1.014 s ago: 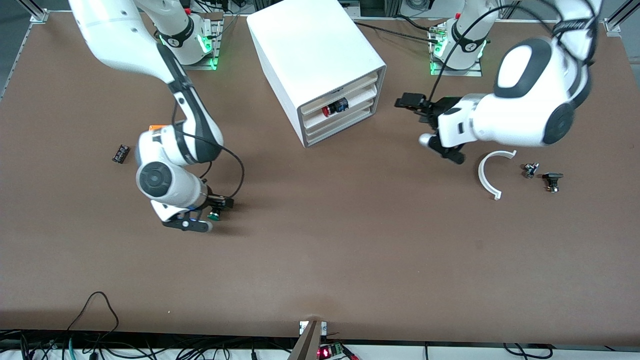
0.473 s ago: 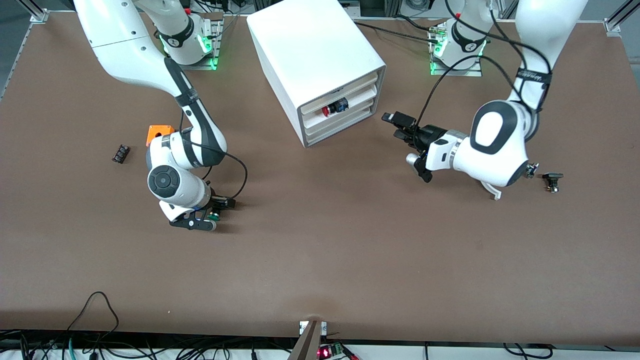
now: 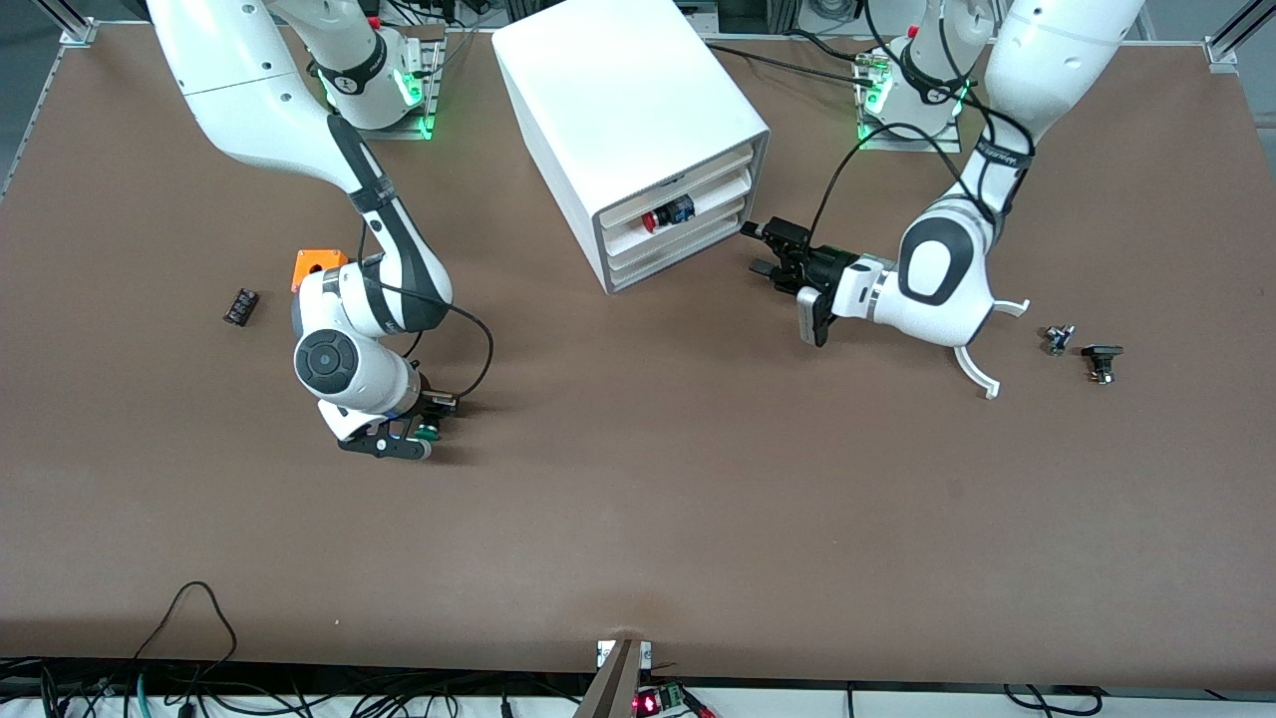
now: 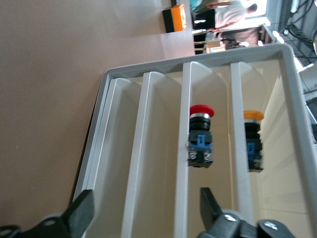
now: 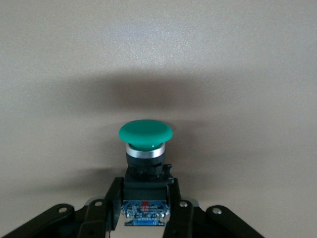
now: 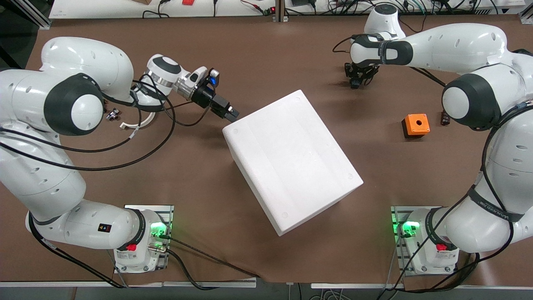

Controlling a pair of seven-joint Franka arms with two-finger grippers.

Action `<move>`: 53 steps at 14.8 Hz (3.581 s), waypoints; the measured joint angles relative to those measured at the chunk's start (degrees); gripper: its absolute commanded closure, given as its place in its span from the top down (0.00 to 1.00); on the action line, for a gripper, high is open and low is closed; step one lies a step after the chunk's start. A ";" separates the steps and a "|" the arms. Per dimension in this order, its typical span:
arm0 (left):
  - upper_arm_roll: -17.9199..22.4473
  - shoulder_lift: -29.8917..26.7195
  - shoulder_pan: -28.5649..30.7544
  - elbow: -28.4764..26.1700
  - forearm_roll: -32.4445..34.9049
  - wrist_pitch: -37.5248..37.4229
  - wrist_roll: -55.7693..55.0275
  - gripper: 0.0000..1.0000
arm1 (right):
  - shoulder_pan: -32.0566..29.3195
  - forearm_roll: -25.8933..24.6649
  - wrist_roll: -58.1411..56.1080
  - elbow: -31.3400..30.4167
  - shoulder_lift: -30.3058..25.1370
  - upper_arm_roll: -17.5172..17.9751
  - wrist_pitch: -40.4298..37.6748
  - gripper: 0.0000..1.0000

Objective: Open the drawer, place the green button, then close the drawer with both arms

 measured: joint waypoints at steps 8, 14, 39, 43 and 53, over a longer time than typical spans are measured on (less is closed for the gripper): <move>-3.48 3.21 -0.44 -2.93 -6.11 4.16 6.86 0.66 | 0.12 1.23 6.30 6.88 -0.38 0.02 -9.68 0.00; -5.23 5.29 -0.69 -5.32 -8.20 5.01 9.85 0.54 | 2.59 1.28 18.33 16.26 -1.37 0.40 -22.40 0.00; -2.14 5.75 1.31 -2.62 -3.85 3.96 6.89 0.08 | 5.79 3.73 45.87 37.95 -1.40 7.40 -30.24 0.00; 0.18 7.38 2.07 2.87 -0.09 2.80 4.18 0.09 | 6.63 3.75 47.91 38.39 -1.39 8.76 -25.57 0.00; 1.74 10.02 2.28 11.04 6.22 4.98 -0.41 1.00 | 17.70 3.74 72.11 38.26 1.94 8.89 -20.34 0.00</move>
